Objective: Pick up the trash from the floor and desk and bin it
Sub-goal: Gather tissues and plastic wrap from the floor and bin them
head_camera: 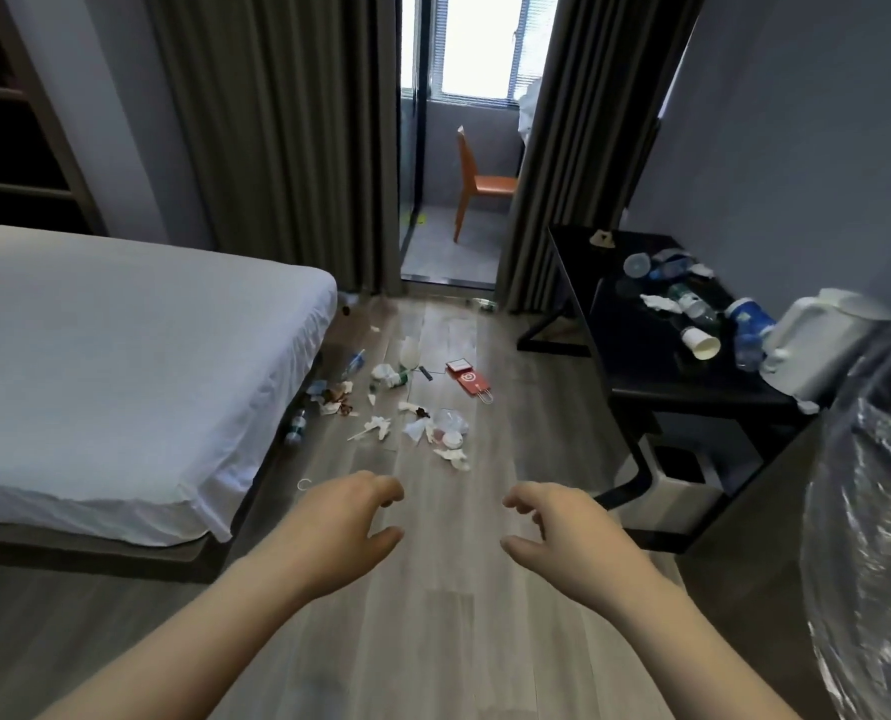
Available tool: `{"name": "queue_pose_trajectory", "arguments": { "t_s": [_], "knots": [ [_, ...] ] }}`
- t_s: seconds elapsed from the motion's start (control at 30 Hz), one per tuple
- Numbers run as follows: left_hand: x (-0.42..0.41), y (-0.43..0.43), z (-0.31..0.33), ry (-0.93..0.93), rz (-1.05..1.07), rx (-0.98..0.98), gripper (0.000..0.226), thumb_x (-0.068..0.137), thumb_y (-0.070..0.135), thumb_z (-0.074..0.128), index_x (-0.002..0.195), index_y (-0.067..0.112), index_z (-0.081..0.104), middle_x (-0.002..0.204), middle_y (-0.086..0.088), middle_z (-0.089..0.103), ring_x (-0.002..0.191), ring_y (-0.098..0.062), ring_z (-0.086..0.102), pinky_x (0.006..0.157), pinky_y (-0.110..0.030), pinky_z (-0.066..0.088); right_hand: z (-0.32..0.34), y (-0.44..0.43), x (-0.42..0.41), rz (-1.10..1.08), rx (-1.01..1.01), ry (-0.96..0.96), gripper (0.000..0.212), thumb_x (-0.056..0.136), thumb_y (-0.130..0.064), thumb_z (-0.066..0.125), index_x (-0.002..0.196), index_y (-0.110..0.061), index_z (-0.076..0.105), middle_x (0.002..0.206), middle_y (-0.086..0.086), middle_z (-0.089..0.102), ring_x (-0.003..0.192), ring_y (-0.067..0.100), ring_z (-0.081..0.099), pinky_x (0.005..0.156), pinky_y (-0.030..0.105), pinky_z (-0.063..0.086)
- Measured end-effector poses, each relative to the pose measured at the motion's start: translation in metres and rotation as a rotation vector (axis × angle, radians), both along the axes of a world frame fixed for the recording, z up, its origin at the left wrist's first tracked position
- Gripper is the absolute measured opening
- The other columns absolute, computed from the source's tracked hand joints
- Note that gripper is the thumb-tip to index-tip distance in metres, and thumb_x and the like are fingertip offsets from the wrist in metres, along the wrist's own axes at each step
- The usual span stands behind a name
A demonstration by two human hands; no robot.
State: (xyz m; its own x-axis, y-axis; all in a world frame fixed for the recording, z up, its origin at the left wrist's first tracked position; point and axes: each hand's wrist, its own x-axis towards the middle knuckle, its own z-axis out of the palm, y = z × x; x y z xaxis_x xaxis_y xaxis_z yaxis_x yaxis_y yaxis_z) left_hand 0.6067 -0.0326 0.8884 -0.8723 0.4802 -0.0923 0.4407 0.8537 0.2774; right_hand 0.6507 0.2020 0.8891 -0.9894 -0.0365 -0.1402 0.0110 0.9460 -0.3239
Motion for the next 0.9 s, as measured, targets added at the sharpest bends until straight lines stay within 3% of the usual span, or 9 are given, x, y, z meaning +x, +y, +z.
{"name": "queue_pose_trajectory", "arguments": {
  "t_s": [0.4,0.57,0.73,0.9],
  "knots": [
    [-0.189,0.057,-0.008,-0.059,0.031,-0.011,0.035,0.090,0.043,0.054,0.123,0.031,0.052,0.119,0.012,0.057,0.105,-0.005,0.056,0.090,-0.024,0.046,-0.009,0.062,-0.199,0.029,-0.040,-0.059,0.043,0.085,-0.039,0.061,0.126,-0.030,0.052,0.125,-0.007,0.057,0.112,0.012,0.054,0.087,0.027,0.044],
    [-0.275,0.063,-0.024,-0.085,0.006,0.009,0.032,0.090,0.041,0.053,0.120,0.030,0.054,0.118,0.011,0.058,0.104,-0.006,0.055,0.089,-0.023,0.046,-0.025,0.070,-0.280,0.011,-0.042,-0.094,0.044,0.085,-0.037,0.060,0.128,-0.029,0.052,0.127,-0.007,0.057,0.115,0.011,0.054,0.081,0.025,0.046],
    [-0.377,0.060,-0.040,-0.122,-0.006,0.005,0.033,0.090,0.041,0.054,0.120,0.029,0.054,0.119,0.009,0.057,0.106,-0.007,0.055,0.090,-0.025,0.047,-0.036,0.063,-0.372,-0.015,-0.012,-0.115,0.046,0.084,-0.036,0.060,0.129,-0.029,0.053,0.128,-0.010,0.057,0.117,0.009,0.052,0.090,0.022,0.043],
    [-0.477,0.049,-0.049,-0.143,-0.044,0.002,0.032,0.089,0.040,0.054,0.118,0.027,0.055,0.117,0.008,0.060,0.104,-0.010,0.057,0.088,-0.026,0.047,-0.040,0.052,-0.458,-0.057,-0.003,-0.156,0.045,0.084,-0.037,0.062,0.128,-0.030,0.053,0.125,-0.008,0.058,0.115,0.010,0.053,0.088,0.022,0.041]
  ]
}}
